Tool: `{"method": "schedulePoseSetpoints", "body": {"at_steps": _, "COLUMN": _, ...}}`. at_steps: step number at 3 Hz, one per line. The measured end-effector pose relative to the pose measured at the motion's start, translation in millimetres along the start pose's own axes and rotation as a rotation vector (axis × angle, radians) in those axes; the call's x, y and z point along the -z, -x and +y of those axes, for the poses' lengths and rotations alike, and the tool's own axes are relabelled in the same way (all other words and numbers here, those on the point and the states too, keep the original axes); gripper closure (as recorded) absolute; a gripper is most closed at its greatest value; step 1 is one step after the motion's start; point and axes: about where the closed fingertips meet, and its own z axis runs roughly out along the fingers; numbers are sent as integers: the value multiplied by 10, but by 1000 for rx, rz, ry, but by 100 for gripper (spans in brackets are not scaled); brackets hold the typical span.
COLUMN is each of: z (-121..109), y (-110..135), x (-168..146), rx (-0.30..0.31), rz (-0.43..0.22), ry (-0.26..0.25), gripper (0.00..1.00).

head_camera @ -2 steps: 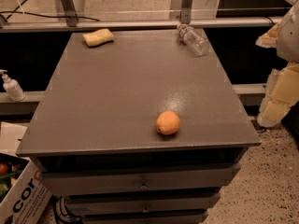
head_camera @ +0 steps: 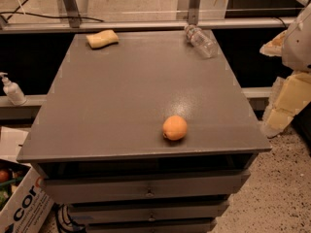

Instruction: Move orange near sponge

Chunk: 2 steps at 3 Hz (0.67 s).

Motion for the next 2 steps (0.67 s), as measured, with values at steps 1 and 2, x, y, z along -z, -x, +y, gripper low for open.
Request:
{"method": "schedulePoseSetpoints", "body": {"at_steps": 1, "z": 97, "y": 106, "x": -245, "rx": 10, "rz": -101, "ry": 44, "gripper": 0}}
{"method": "schedulePoseSetpoints", "body": {"at_steps": 2, "z": 171, "y": 271, "x": -540, "rx": 38, "rz": -210, "ry": 90, "gripper": 0}}
